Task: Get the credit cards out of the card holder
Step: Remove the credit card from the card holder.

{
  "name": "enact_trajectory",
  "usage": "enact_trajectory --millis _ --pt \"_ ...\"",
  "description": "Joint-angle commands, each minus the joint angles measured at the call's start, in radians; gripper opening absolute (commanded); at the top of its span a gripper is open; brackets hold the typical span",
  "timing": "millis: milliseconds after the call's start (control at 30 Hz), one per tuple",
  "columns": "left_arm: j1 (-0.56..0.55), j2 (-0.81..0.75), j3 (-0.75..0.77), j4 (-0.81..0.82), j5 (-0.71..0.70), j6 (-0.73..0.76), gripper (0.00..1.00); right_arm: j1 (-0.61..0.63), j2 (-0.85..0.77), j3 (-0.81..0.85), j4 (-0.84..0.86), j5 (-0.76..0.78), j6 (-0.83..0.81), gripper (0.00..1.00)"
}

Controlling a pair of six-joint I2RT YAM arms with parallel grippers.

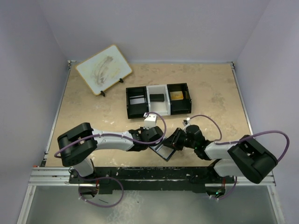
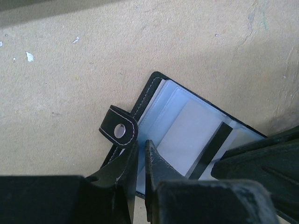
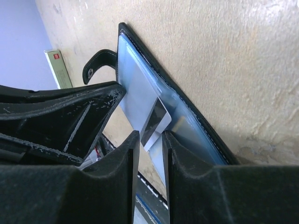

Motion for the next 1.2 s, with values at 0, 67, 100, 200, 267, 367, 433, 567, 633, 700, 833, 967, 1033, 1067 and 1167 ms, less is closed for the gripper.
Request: enact_trajectory --millis 0,67,100,200,267,367,433,567,633,700,833,967,1033,1067,1167 --pt "0.002 -0.009 -0.024 -0.012 0.049 0.006 0.08 0.004 0.073 0.012 0.046 0.041 0.014 0.30" --pt "0.002 -0.010 -0.024 -0.011 0.050 0.006 0.08 0.005 0.085 0.010 0.075 0.055 0.022 0.27" --pt "0.002 -0.011 -0.025 -0.012 0.050 0.006 0.07 0.004 0.082 0.011 0.077 0.064 0.023 0.26" --pt "0.002 -0.018 -0.026 -0.021 0.041 0.000 0.07 0.006 0.058 0.032 0.038 0.092 0.017 0.16" --pt "0.002 -0.026 -0.028 -0.028 0.031 -0.005 0.07 0.006 0.031 0.038 0.015 0.103 0.010 0.08" --pt "0.003 -0.039 -0.031 -0.035 0.015 -0.007 0.06 0.005 -0.023 0.041 -0.044 0.122 -0.005 0.02" --pt "0.002 -0.045 -0.031 -0.041 0.004 -0.009 0.05 0.005 -0.053 0.036 -0.100 0.110 -0.012 0.00" --pt "0.002 -0.057 -0.034 -0.045 -0.010 -0.015 0.05 0.006 -0.101 0.021 -0.135 0.051 -0.015 0.00" --pt "0.002 -0.060 -0.035 -0.047 -0.018 -0.017 0.04 0.006 -0.117 0.025 -0.163 0.030 -0.025 0.00" --pt "0.002 -0.062 -0.032 -0.054 -0.024 -0.020 0.04 0.003 -0.131 0.023 -0.174 0.017 -0.026 0.00" --pt "0.002 -0.067 -0.034 -0.061 -0.032 -0.026 0.04 0.003 -0.147 0.018 -0.206 0.012 -0.050 0.00" --pt "0.002 -0.083 -0.036 -0.073 -0.039 -0.029 0.04 0.002 -0.151 0.017 -0.231 0.005 -0.078 0.00" --pt "0.002 -0.098 -0.036 -0.077 -0.046 -0.032 0.04 0.000 -0.151 0.016 -0.243 0.009 -0.089 0.00" --pt "0.002 -0.107 -0.036 -0.078 -0.047 -0.032 0.05 -0.005 -0.151 0.016 -0.244 0.005 -0.098 0.00" --pt "0.002 -0.147 -0.016 -0.072 -0.038 -0.019 0.06 -0.025 -0.150 0.028 -0.272 -0.002 -0.133 0.00"
